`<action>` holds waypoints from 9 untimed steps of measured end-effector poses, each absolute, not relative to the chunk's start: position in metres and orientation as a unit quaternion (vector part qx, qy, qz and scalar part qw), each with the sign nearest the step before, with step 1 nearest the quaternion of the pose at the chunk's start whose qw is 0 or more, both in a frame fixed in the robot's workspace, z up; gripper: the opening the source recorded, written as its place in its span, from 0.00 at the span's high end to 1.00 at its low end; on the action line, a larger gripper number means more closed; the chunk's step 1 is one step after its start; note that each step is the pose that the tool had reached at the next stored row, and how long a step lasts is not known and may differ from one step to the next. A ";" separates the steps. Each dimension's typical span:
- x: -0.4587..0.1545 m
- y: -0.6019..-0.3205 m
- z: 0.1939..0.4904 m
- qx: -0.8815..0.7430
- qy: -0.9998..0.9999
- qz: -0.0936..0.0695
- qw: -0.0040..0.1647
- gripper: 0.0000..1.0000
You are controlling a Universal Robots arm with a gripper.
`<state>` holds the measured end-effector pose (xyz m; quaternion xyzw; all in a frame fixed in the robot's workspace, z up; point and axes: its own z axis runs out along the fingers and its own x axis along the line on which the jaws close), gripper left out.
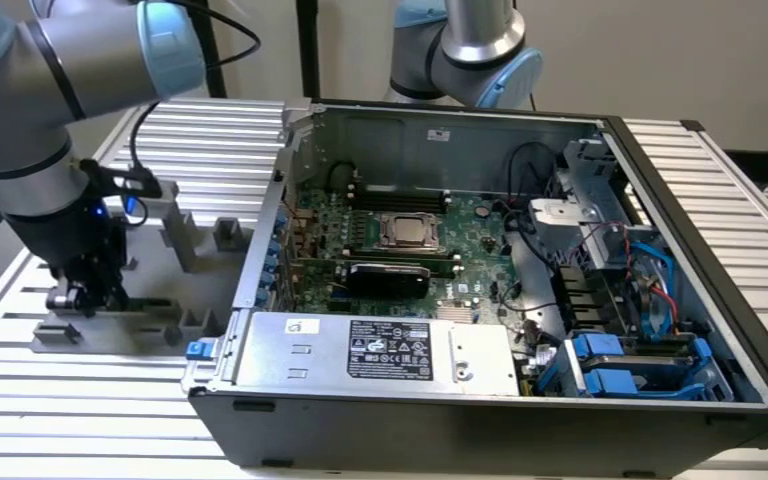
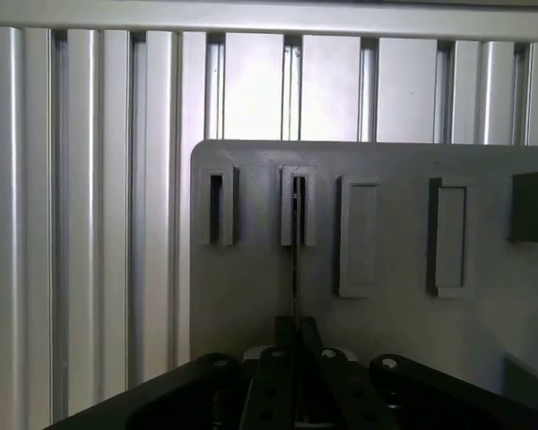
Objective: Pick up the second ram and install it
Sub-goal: 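Pick up the second ram and move it above second insertion slot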
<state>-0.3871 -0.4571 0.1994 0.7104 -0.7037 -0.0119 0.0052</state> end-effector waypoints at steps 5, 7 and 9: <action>-0.387 -0.457 0.211 0.709 -0.705 -0.012 0.005 1.00; -0.387 -0.457 0.219 0.709 -0.705 -0.012 0.005 1.00; -0.387 -0.457 0.228 0.709 -0.705 -0.012 0.005 1.00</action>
